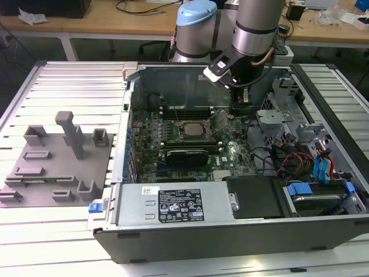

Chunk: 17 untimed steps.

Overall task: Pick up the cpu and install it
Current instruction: 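Close the cpu cover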

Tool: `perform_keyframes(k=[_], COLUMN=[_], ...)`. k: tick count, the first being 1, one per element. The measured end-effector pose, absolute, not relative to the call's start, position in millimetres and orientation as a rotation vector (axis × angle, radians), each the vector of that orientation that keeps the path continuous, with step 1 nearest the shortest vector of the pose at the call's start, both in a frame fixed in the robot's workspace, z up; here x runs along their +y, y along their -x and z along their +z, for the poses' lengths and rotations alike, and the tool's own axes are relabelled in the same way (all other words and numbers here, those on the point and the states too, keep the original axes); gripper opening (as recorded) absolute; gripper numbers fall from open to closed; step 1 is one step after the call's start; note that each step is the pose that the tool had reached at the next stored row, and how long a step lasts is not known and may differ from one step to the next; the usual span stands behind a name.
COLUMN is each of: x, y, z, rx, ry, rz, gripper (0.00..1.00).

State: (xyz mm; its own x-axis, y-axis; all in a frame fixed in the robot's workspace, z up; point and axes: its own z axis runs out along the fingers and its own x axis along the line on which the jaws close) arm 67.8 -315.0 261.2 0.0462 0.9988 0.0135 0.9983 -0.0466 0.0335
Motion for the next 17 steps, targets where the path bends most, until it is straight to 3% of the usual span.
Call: perform_keyframes(k=[17], x=[-315], y=[-71], z=[246], rx=[2.159], ry=[-2.262], rz=[0.051], gripper=[0.11])
